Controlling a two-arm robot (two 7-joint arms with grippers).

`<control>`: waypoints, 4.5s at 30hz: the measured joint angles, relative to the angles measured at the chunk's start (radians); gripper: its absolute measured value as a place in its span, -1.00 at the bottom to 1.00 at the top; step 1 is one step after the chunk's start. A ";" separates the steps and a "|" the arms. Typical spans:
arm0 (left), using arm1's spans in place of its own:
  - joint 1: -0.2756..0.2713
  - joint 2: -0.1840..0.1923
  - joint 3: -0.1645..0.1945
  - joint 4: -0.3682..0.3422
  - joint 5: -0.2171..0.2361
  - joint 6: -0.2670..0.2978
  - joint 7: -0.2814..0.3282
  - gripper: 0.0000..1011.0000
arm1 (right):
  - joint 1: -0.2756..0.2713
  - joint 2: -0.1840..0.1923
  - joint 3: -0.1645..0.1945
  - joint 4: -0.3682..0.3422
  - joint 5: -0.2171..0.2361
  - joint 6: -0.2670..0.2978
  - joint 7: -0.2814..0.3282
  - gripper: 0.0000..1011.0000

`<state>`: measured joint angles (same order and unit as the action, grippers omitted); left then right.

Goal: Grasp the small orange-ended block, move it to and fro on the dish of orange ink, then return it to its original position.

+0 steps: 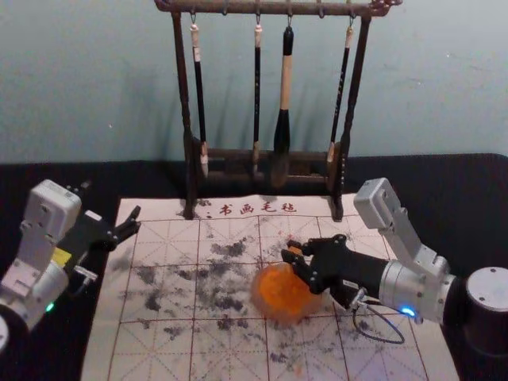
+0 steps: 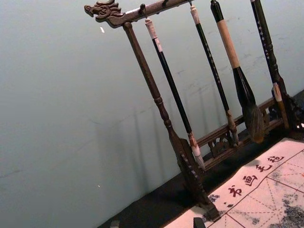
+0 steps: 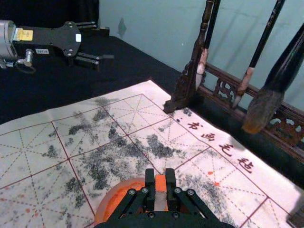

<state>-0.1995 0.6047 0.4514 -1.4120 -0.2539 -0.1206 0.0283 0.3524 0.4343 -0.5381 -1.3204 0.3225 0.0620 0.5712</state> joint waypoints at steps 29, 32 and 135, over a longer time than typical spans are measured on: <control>0.000 0.000 0.000 0.000 0.000 0.000 0.000 0.98 | -0.070 0.053 -0.004 -0.111 0.036 0.009 0.027 -0.83; 0.000 0.000 0.000 0.000 0.000 0.000 0.000 0.98 | -0.062 0.047 -0.012 -0.103 0.032 0.005 0.029 -0.83; 0.000 0.000 0.000 0.000 0.000 0.000 0.000 0.98 | 0.009 0.001 -0.055 -0.019 -0.007 -0.007 0.046 -0.83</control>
<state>-0.1995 0.6047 0.4514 -1.4120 -0.2539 -0.1205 0.0283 0.3614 0.4358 -0.5931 -1.3393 0.3159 0.0549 0.6172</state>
